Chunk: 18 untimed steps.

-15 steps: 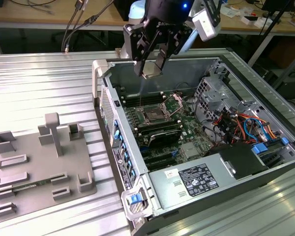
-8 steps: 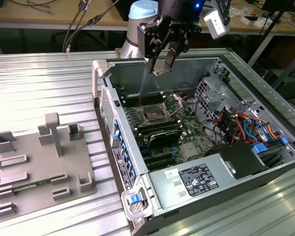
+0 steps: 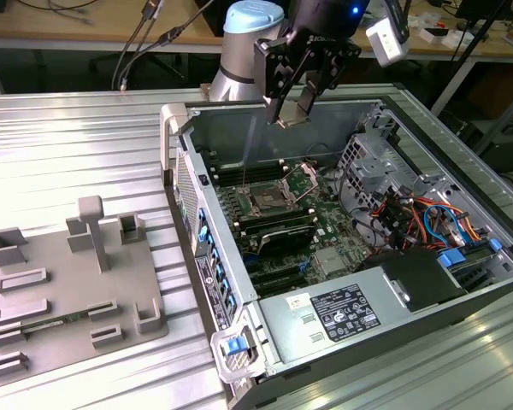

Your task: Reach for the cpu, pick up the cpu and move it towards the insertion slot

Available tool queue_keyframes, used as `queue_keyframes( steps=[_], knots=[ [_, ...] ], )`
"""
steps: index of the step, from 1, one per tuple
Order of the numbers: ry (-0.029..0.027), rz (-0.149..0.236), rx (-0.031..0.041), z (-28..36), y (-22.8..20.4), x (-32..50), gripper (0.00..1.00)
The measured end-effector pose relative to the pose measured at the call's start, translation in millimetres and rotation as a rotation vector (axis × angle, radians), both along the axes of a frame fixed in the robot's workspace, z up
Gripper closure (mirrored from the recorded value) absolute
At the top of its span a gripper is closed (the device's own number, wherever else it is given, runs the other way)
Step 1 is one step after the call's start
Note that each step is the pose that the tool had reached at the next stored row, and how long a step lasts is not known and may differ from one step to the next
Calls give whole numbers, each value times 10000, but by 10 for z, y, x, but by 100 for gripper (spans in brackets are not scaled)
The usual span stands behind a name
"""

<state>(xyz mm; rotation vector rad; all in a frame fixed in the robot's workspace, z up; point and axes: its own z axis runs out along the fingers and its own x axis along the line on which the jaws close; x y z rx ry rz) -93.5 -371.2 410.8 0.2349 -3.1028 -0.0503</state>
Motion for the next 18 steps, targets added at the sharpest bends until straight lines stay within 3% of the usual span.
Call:
queue_keyframes(
  steps=[3,6,18],
  knots=[
    [0,-447,0,-18,1,9,45],
    [0,-592,0,-28,22,25,45],
    [0,-614,-1,-66,283,148,45]
  ],
)
